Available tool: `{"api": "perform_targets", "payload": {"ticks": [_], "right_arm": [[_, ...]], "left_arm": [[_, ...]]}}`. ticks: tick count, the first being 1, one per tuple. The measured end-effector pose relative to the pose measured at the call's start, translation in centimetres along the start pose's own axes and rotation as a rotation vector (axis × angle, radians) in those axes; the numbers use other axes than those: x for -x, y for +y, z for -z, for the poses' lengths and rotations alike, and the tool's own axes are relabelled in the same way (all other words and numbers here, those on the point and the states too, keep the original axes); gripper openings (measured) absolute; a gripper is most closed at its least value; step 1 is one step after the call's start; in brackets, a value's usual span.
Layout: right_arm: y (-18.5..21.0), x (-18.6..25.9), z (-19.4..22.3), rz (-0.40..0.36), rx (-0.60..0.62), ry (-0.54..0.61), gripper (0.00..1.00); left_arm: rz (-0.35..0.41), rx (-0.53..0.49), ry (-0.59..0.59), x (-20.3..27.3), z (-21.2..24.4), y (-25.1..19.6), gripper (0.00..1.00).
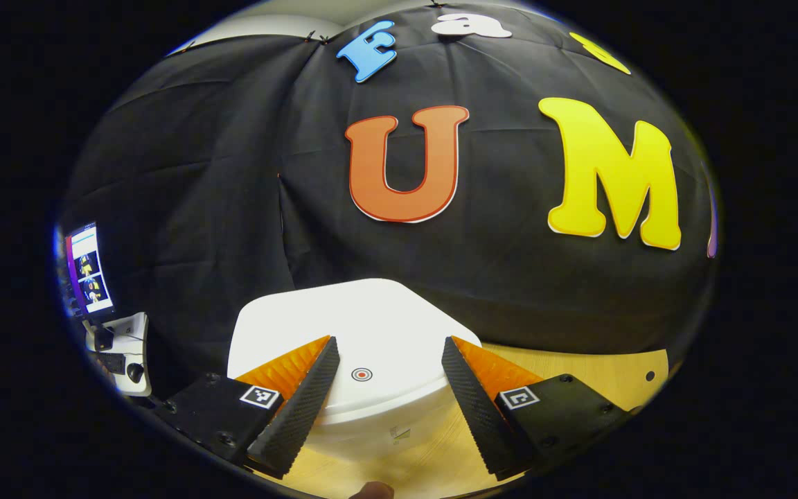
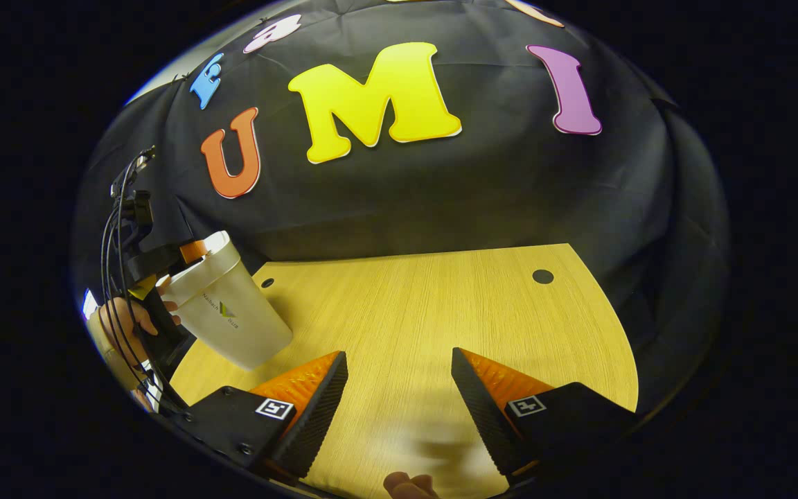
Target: Press the lid of the desktop garbage bin to open it, pick up the crumpled paper on the desktop and throw it into the bin, then pick up the pop can on the desktop and drop it into the bin, and finally close the garbage bin lid.
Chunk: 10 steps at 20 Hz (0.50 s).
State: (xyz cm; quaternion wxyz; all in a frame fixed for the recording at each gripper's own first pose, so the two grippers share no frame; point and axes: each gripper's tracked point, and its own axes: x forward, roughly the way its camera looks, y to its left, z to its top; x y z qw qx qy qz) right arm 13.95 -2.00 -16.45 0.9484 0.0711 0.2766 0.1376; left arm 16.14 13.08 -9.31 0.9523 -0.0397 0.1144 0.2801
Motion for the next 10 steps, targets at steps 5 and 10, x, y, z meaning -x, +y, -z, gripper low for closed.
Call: {"api": "perform_targets", "payload": {"ticks": [5, 10], "right_arm": [[-1.8, 1.0, -2.1, 0.040, -0.003, -0.049, 0.96], [-1.6, 4.3, -6.3, 0.135, 0.063, -0.197, 0.96]], "left_arm": [[0.060, -0.045, 0.056, 0.9, 0.0, -1.3, 0.95], [0.163, -0.004, 0.036, 4.4, -1.7, -2.6, 0.98]]}}
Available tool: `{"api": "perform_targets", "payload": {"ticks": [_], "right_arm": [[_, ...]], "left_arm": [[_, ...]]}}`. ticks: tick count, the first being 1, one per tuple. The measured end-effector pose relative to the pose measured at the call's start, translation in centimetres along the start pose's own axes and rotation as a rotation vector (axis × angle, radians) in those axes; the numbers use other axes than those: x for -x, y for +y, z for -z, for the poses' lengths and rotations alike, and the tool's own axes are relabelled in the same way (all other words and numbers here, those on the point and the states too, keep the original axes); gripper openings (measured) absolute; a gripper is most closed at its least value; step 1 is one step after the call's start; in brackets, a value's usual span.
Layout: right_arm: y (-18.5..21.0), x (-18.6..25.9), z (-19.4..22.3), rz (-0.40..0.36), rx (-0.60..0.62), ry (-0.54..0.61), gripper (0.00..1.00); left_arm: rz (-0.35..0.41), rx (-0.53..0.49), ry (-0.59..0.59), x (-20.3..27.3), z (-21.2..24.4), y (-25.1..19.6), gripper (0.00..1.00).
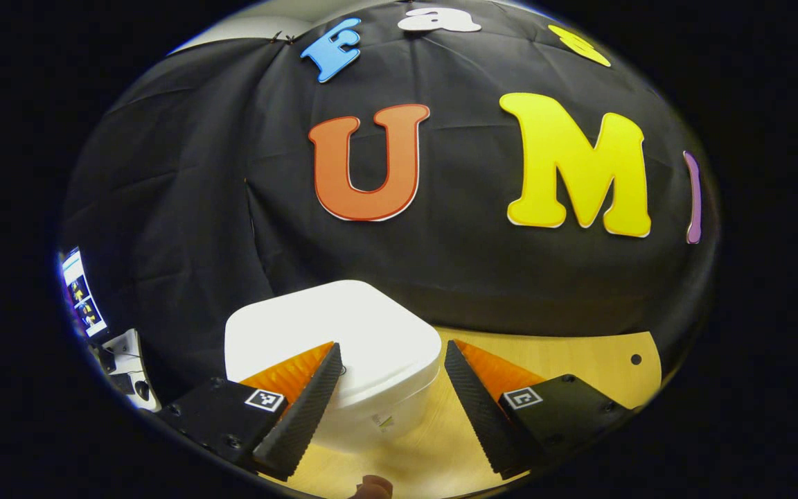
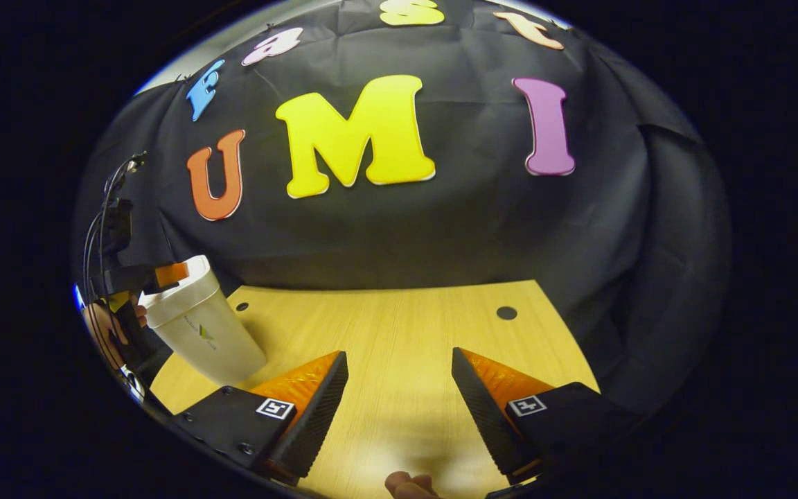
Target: Press the lid of the desktop garbage bin to open it, pick up the crumpled paper on the desktop and throw it into the bin, then pick up the pop can on the desktop and drop it into the bin, and finally close the garbage bin lid.
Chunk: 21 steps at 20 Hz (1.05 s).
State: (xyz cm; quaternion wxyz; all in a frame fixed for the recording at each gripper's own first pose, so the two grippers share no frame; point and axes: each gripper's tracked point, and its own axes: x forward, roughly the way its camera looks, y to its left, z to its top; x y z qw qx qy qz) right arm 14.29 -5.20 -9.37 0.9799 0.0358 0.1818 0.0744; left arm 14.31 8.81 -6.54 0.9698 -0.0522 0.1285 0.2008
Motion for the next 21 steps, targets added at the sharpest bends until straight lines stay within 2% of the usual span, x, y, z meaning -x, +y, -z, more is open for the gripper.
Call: {"api": "perform_targets", "payload": {"ticks": [5, 8, 11, 15, 21], "right_arm": [[2.0, 3.7, -3.8, 0.064, 0.032, -0.136, 0.95], [3.8, 6.0, -3.8, 0.077, 0.014, -0.163, 0.96], [5.4, 8.1, -2.2, 0.081, 0.015, -0.173, 0.95], [7.2, 9.4, 0.4, 0.062, 0.002, -0.136, 0.96], [8.9, 10.0, 0.1, 0.054, 0.013, -0.157, 0.96]], "left_arm": [[0.120, 0.018, -0.062, 5.7, -1.9, -1.8, 0.98], [0.184, -0.042, -0.117, 9.4, -2.5, -2.3, 0.98], [0.245, -0.072, -0.121, 12.3, -1.4, -2.9, 0.98], [0.282, -0.077, -0.134, 14.2, -0.4, -2.6, 0.98], [0.316, -0.103, -0.152, 15.1, 0.4, -2.5, 0.98]]}}
